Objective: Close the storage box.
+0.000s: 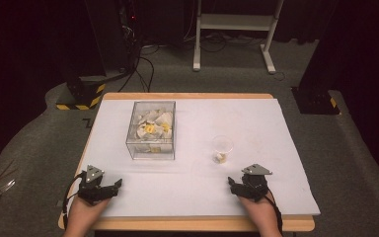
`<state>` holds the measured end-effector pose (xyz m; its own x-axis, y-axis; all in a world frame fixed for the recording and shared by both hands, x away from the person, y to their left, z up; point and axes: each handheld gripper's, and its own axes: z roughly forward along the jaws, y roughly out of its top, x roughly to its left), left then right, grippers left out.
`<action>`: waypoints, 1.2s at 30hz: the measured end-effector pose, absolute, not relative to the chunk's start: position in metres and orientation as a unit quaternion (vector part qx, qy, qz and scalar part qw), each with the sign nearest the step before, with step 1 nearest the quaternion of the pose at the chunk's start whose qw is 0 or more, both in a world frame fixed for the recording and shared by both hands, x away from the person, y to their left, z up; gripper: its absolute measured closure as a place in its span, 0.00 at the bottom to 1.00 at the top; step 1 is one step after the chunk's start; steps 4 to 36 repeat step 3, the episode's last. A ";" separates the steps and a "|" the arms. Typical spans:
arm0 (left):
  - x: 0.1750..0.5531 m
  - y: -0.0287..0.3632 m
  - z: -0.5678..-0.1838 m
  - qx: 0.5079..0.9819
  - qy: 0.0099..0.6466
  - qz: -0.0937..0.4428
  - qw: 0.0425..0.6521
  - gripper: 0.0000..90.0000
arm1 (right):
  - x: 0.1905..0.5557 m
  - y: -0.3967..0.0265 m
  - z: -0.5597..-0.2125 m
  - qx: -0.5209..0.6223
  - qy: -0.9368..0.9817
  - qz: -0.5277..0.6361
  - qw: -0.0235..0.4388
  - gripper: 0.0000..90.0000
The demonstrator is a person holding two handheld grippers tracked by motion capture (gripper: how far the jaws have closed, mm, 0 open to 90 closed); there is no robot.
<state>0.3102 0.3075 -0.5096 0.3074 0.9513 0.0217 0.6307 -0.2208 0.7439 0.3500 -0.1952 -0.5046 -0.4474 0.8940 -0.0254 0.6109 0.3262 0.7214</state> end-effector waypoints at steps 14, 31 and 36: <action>0.310 0.307 -0.510 0.740 0.534 0.248 0.324 0.20 | 0.350 -0.195 -0.505 0.480 0.785 0.327 0.216 0.28; 0.310 0.307 -0.510 0.740 0.534 0.248 0.324 0.20 | 0.350 -0.195 -0.505 0.480 0.785 0.327 0.216 0.28; 0.310 0.307 -0.510 0.740 0.534 0.248 0.324 0.20 | 0.350 -0.195 -0.505 0.480 0.785 0.327 0.216 0.28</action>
